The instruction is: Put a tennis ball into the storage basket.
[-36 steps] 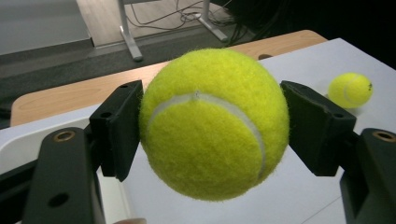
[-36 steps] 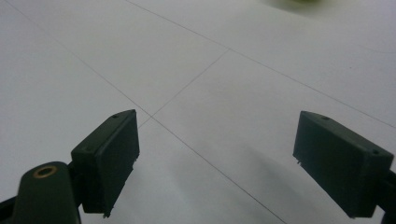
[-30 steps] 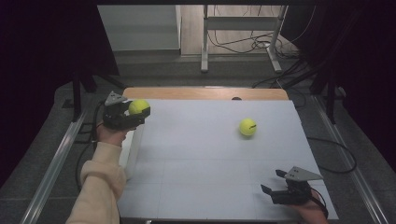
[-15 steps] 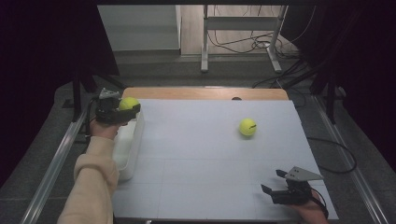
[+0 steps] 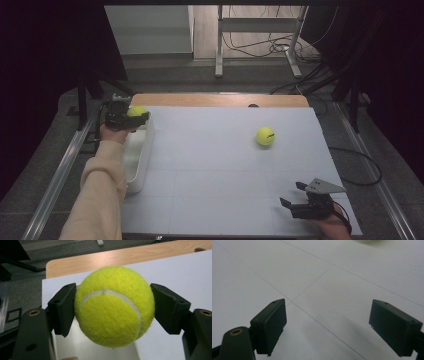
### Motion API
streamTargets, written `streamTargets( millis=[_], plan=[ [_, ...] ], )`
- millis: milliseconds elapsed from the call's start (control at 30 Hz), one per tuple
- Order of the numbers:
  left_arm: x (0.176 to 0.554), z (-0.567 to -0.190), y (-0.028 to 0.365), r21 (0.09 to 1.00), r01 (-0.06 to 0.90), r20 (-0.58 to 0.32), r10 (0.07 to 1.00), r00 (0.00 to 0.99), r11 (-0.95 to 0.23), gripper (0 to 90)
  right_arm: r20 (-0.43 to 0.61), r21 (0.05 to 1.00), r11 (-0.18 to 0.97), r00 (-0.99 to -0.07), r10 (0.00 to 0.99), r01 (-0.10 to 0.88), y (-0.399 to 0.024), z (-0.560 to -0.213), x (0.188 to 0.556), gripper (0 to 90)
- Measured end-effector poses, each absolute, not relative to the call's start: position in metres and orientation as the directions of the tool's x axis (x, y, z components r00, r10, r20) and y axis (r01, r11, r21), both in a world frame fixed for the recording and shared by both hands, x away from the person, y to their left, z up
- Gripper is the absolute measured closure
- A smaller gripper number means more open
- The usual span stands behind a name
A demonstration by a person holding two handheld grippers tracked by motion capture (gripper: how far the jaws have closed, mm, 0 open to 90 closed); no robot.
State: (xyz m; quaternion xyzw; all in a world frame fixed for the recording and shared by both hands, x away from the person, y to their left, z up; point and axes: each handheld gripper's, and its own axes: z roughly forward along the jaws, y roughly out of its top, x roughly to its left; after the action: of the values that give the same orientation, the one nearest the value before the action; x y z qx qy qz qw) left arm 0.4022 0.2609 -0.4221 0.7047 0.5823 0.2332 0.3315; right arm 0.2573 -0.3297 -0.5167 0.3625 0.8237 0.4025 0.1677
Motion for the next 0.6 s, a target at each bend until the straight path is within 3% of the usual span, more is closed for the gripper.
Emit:
streamTargets(
  millis=[500, 600],
  plan=[
    [0.4044, -0.4255, 0.2611, 0.726, 0.68, -0.061, 0.976, 0.211, -0.102, 25.8, 0.014, 0.783, 0.417, -0.682, 0.731, 0.462, -0.3303, -0.5173, 0.2576, 14.9],
    [0.4031, -0.4241, 0.2612, 0.737, 0.669, -0.067, 0.974, 0.215, -0.097, 18.4, 0.015, 0.784, 0.415, -0.682, 0.731, 0.462, -0.3302, -0.5176, 0.2578, 14.9]
  ],
)
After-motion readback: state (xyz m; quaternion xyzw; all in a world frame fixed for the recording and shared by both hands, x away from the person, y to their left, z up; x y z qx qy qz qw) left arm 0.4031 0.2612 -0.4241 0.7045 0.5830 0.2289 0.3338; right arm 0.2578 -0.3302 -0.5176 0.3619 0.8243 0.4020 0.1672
